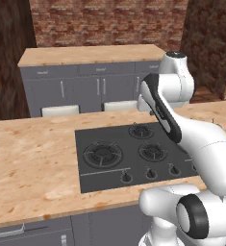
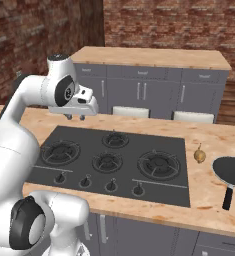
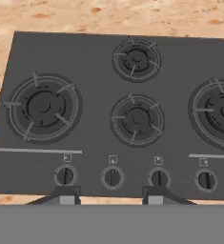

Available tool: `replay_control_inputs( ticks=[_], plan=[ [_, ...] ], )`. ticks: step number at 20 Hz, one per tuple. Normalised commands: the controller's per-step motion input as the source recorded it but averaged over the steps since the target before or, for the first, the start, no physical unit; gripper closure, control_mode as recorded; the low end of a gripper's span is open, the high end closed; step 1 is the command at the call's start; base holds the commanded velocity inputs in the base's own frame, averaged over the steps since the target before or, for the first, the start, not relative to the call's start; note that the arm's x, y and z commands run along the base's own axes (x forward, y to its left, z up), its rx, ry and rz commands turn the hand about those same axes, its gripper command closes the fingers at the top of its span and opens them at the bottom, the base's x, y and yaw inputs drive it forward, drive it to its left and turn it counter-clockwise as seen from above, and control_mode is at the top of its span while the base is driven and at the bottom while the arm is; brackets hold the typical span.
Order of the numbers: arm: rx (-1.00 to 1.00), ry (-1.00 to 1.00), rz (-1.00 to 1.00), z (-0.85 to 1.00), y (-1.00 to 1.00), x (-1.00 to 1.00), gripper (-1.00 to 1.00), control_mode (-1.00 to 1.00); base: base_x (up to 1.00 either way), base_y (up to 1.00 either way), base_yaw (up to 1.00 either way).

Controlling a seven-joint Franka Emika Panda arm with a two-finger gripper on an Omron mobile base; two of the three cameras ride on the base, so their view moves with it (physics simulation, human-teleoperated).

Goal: Place the pan on the front center burner on the stove. Then place the tomato and the onion in the pan and turn on the front center burner.

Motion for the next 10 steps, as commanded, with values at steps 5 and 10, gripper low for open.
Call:
replay_control_inputs(
  ticks=[5,10],
  plan=[
    [0.00,0.00,-0.06,0.00,-0.14,-0.02,-1.00,-1.00,0.00,0.00,0.00],
    [0.00,0.00,-0.09,0.00,-0.44,0.00,-1.00,-1.00,0.00,0.00,0.00]
  ],
)
